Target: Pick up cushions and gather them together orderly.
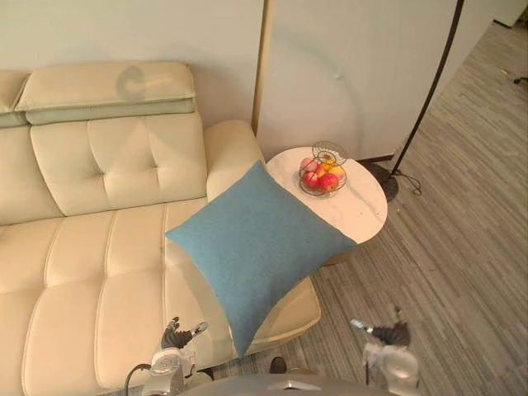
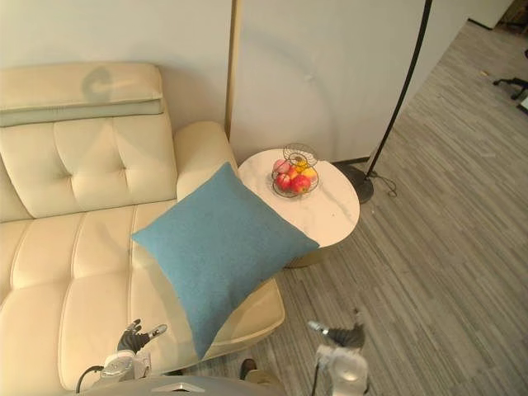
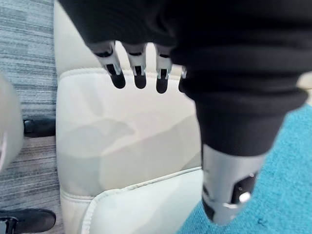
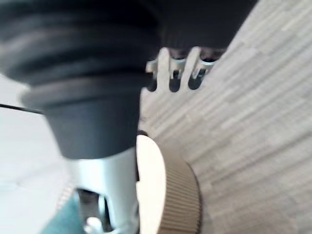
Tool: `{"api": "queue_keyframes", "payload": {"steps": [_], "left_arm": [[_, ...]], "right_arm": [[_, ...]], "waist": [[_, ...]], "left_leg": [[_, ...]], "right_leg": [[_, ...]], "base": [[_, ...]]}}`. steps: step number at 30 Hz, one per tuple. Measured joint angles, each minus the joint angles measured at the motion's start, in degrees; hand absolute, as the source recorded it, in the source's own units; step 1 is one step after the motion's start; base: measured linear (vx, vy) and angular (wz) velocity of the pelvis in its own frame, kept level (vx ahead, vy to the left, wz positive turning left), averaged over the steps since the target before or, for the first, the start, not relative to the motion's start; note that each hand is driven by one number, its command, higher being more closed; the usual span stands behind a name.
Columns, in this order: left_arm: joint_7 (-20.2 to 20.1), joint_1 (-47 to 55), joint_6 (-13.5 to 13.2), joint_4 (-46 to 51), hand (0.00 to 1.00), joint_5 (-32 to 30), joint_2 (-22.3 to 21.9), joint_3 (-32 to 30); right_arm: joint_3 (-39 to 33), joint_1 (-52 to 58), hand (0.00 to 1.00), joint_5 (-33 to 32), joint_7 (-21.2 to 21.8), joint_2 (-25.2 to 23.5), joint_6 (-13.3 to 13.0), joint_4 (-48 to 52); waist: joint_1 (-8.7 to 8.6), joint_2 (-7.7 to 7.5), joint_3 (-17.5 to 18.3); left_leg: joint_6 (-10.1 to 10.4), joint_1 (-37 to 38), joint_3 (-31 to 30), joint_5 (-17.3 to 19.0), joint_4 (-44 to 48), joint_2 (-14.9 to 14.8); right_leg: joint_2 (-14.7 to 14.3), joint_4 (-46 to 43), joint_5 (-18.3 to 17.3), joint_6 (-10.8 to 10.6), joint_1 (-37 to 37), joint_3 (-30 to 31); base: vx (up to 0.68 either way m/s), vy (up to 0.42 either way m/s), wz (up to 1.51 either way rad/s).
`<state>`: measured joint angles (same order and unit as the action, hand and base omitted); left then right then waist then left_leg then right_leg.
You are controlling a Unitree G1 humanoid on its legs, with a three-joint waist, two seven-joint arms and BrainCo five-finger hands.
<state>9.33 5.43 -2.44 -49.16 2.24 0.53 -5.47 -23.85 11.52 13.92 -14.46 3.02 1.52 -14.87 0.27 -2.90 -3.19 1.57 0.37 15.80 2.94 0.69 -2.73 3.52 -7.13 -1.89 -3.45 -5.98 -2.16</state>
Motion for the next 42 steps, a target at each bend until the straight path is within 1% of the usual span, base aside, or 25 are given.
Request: {"api": "queue_keyframes", "payload": {"steps": [2,4,6,9,10,12,13,14,15,19,22,24,26,28,30,34,37,38,39,40,42], "left_arm": [[-0.2,0.1,0.0,2.1,0.00,0.6,0.8,1.1],[-0.4,0.2,-0.1,4.2,0.00,2.2,1.4,2.1],[-1.1,-0.1,-0.1,6.1,0.00,4.0,1.8,4.0],[-1.5,-1.0,-0.2,8.4,0.00,5.4,1.7,6.6],[-1.8,-1.8,-0.2,9.3,0.00,5.9,1.7,8.0],[-2.3,-2.9,-0.4,11.5,0.00,6.8,1.7,10.2],[-2.3,-3.9,-0.5,13.1,0.00,7.3,1.7,11.7],[-2.3,-4.0,-0.5,13.5,0.00,7.4,1.7,12.0],[-2.4,-4.7,-0.6,15.0,0.00,7.7,1.7,13.5],[-2.5,-6.5,-1.0,15.7,0.00,8.9,1.7,16.9],[-2.5,-7.9,-1.2,16.1,0.00,9.0,1.7,19.3],[-2.4,-8.8,-1.2,16.1,0.00,9.5,1.7,20.3],[-2.4,-10.2,-1.3,16.1,0.00,10.0,1.7,21.3],[-2.2,-11.7,-1.3,16.0,0.00,10.1,1.7,21.9],[-2.0,-13.1,-1.5,16.0,0.00,10.7,1.7,22.1],[-1.1,-16.7,-1.5,15.8,0.00,11.2,2.0,22.7],[-0.7,-18.6,-1.5,15.8,0.00,12.2,2.5,23.4],[-0.5,-19.3,-1.5,15.6,0.00,12.7,2.8,23.6],[0.0,-20.1,-1.5,15.4,0.00,13.2,2.9,23.7],[0.5,-21.0,-1.5,15.3,1.00,13.6,2.9,23.6],[1.0,-23.1,-1.5,15.2,1.00,14.1,3.0,23.6]], "right_arm": [[-2.3,-2.0,0.00,2.0,-0.4,2.1,0.1,4.2],[-3.7,-4.0,0.00,2.4,-1.1,4.5,0.2,6.7],[-3.8,-6.5,0.00,2.3,-1.1,7.5,0.2,8.5],[-3.1,-9.2,0.00,2.2,-1.1,10.2,0.1,9.9],[-2.6,-10.8,0.00,2.1,-1.1,11.4,0.0,9.9],[0.3,-13.8,0.00,1.6,-1.0,13.7,-0.2,9.9],[2.5,-16.1,0.00,1.4,-1.0,14.9,-0.2,9.9],[3.0,-16.6,0.00,1.3,-1.0,15.1,-0.2,9.9],[5.4,-19.1,0.00,1.1,-0.9,16.3,-0.2,9.7],[9.2,-22.9,0.00,1.1,-0.7,18.3,-0.3,9.2],[12.6,-26.7,0.00,1.2,-0.8,20.4,-0.2,5.5],[13.9,-28.5,0.00,1.2,-0.8,20.7,0.0,3.0],[16.8,-30.9,0.00,1.2,-0.8,21.3,0.1,-0.7],[20.1,-33.8,0.00,1.3,-0.6,21.4,0.3,-4.5],[23.0,-36.4,0.00,1.4,-0.5,21.5,0.8,-6.7],[27.4,-42.8,0.00,1.8,-0.5,23.0,1.3,-11.1],[29.7,-44.6,0.00,1.9,-0.2,23.8,1.5,-12.3],[30.8,-45.7,1.00,1.9,0.2,24.1,1.5,-13.3],[31.7,-46.3,1.00,1.8,0.5,24.5,1.5,-13.5],[32.7,-47.0,1.00,1.8,0.7,24.7,1.5,-13.6],[33.2,-48.1,1.00,1.8,0.7,24.4,1.5,-14.9]], "waist": [[-0.41,0.55,-0.6],[-0.51,0.59,-0.7],[-1.17,0.52,-1.3],[-1.28,0.51,-2.3],[-1.34,0.53,-3.4],[-1.44,0.47,-4.2],[-1.32,0.49,-5.3],[-1.29,0.47,-5.4],[-1.10,0.59,-6.2],[-0.70,0.82,-7.6],[-0.62,0.91,-8.4],[-0.64,1.07,-9.1],[-0.28,1.08,-10.3],[-0.04,1.10,-11.7],[0.18,1.10,-12.2],[0.35,1.19,-15.0],[0.52,1.22,-16.3],[0.59,1.24,-16.5],[0.69,1.29,-16.5],[0.72,1.37,-16.8],[0.60,1.52,-17.7]], "left_leg": [[0.0,-0.2,0.4,-0.1,-0.3,0.0],[0.1,-0.3,1.4,-0.6,-1.3,0.0],[-0.1,-1.6,1.3,-1.2,-1.9,0.1],[-0.3,-3.7,1.2,-1.4,-1.6,0.2],[-0.4,-4.4,0.8,-1.4,-1.4,0.2],[-0.4,-6.8,0.1,-1.5,-0.1,0.2],[-0.6,-8.3,-0.3,-1.6,0.7,0.2],[-0.6,-8.5,-0.3,-1.6,0.9,0.2],[-0.6,-9.9,-0.9,-1.6,1.7,0.2],[-0.9,-11.8,-2.9,-1.8,2.8,0.2],[-1.2,-13.9,-4.0,-2.2,3.7,0.4],[-1.4,-14.8,-4.7,-2.5,4.1,0.8],[-1.6,-15.5,-5.0,-2.8,4.4,0.9],[-1.7,-16.0,-5.2,-3.2,4.5,1.0],[-1.9,-17.9,-5.3,-3.8,4.6,1.1],[-2.0,-20.1,-6.1,-4.8,5.2,1.2],[-1.9,-20.4,-6.5,-5.3,5.2,1.1],[-1.9,-20.8,-6.6,-5.5,5.1,1.1],[-1.8,-21.5,-6.6,-5.8,5.0,1.1],[-1.9,-21.9,-6.8,-6.5,4.3,1.2],[-1.7,-22.2,-7.8,-7.8,3.1,1.2]], "right_leg": [[-0.3,0.5,0.4,0.0,-0.4,0.7],[-0.7,0.7,0.6,0.0,-1.5,1.7],[-0.9,1.4,1.4,0.1,-2.6,2.4],[-0.9,2.0,2.1,0.2,-4.3,3.5],[-0.8,2.4,2.5,0.2,-4.5,3.7],[-0.7,2.5,3.1,0.2,-6.5,4.7],[-0.7,2.7,3.6,0.3,-7.4,4.7],[-0.6,2.7,3.6,0.3,-7.6,4.7],[-0.6,3.1,4.1,0.3,-8.2,4.6],[-0.3,4.0,4.6,0.3,-8.2,4.4],[0.0,3.9,4.7,0.1,-9.4,4.1],[0.2,3.9,4.8,0.1,-9.7,3.6],[0.3,3.8,5.2,0.1,-10.2,3.4],[0.4,3.8,5.5,0.1,-10.7,3.4],[0.4,3.7,6.1,0.1,-12.5,3.4],[0.5,3.5,6.8,0.1,-14.2,3.0],[0.4,3.4,6.9,0.2,-14.3,2.7],[0.4,3.1,7.0,0.2,-14.9,2.7],[0.4,2.7,7.0,0.2,-15.9,2.7],[0.4,2.4,7.0,0.2,-16.5,2.6],[0.4,2.4,7.3,0.3,-16.9,1.7]], "base": [[0.01,0.001,-0.20],[0.03,-0.001,-0.22],[0.02,-0.001,-0.05],[0.00,0.006,0.03],[-0.01,0.006,0.09],[-0.01,0.009,0.17],[0.00,0.004,0.16],[-0.01,-0.006,0.16],[-0.03,-0.008,0.13],[-0.03,-0.003,0.25],[-0.06,-0.002,0.21],[-0.05,0.005,0.16],[-0.07,0.001,0.08],[-0.08,-0.003,0.05],[-0.08,-0.012,0.04],[-0.09,-0.019,0.08],[-0.06,-0.022,0.08],[-0.06,-0.022,0.03],[-0.07,-0.036,0.04],[-0.05,-0.025,0.06],[-0.05,-0.033,0.17]]}}
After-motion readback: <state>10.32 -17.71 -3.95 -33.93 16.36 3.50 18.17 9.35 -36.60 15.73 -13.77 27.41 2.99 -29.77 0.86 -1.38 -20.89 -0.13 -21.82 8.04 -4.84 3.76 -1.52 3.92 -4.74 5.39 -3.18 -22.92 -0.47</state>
